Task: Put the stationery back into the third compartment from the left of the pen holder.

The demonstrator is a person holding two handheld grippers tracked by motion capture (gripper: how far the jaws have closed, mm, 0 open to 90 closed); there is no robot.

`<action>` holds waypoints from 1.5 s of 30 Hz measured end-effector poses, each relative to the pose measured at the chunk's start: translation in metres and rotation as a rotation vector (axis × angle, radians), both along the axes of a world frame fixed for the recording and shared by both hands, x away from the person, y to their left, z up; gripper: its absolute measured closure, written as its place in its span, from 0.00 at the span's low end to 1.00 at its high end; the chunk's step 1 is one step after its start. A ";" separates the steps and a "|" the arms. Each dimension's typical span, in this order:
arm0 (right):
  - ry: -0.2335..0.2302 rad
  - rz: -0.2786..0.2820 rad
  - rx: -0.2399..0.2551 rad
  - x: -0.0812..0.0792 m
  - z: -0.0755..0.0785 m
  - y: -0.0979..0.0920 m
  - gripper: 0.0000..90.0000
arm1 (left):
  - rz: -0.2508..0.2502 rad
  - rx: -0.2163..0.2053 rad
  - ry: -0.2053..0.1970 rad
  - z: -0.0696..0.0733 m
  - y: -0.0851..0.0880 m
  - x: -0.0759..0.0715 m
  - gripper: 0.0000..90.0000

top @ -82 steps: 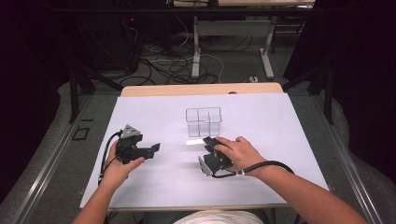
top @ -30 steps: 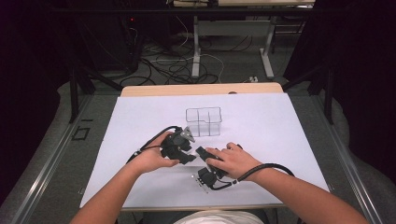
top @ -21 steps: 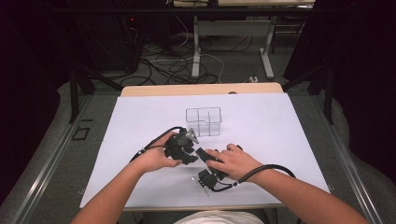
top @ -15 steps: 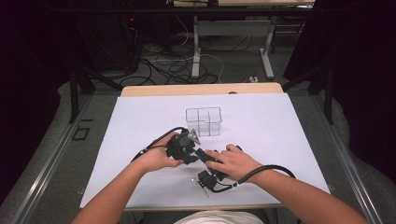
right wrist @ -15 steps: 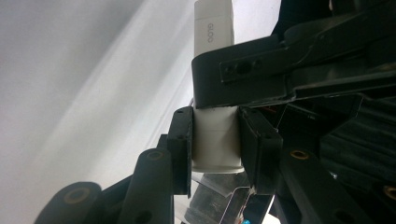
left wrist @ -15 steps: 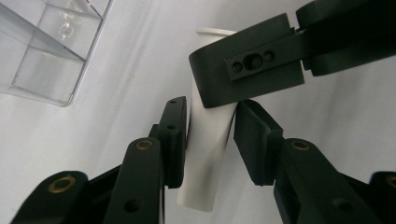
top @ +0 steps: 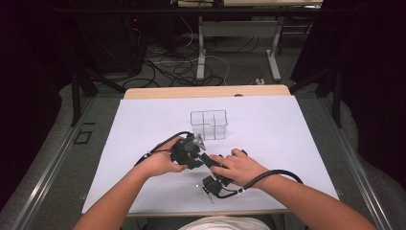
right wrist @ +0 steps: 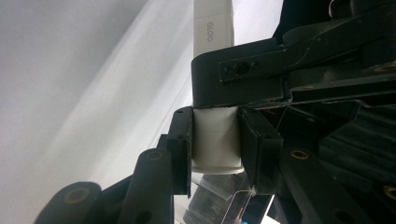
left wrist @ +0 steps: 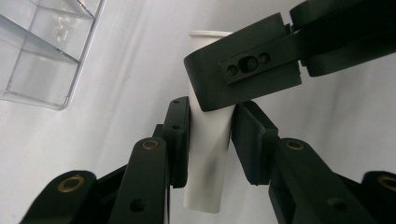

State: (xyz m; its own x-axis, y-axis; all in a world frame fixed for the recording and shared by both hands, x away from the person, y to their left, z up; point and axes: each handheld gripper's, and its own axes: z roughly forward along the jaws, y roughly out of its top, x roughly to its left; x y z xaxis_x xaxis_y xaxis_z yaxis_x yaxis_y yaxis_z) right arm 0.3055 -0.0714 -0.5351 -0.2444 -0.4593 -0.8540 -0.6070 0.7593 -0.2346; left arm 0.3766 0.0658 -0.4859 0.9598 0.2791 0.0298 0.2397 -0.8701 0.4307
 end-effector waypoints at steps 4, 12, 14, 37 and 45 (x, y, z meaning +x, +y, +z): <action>0.010 -0.010 0.003 0.000 0.001 0.000 0.74 | -0.005 -0.003 -0.002 0.000 0.000 0.000 0.76; 0.069 -0.085 0.069 -0.001 0.004 -0.003 0.64 | 0.040 0.008 -0.009 -0.003 0.002 0.007 0.77; 0.077 -0.096 0.097 -0.001 0.004 -0.005 0.61 | 0.058 0.011 -0.013 -0.003 0.004 0.009 0.77; 0.392 -0.497 0.547 0.026 0.016 -0.058 0.25 | 0.280 -0.207 -0.057 0.022 0.015 0.028 0.77; 0.484 -0.653 0.671 0.034 0.018 -0.083 0.17 | 0.329 -0.328 -0.073 0.032 0.013 0.037 0.76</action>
State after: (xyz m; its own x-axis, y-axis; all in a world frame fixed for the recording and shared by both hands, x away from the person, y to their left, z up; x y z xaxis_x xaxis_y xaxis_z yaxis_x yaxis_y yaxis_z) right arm 0.3390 -0.1543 -0.5174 -0.6564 0.4153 -0.6299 0.0499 0.8569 0.5130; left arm 0.4140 0.0791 -0.4542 0.8174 0.5742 -0.0466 0.4386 -0.5678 0.6966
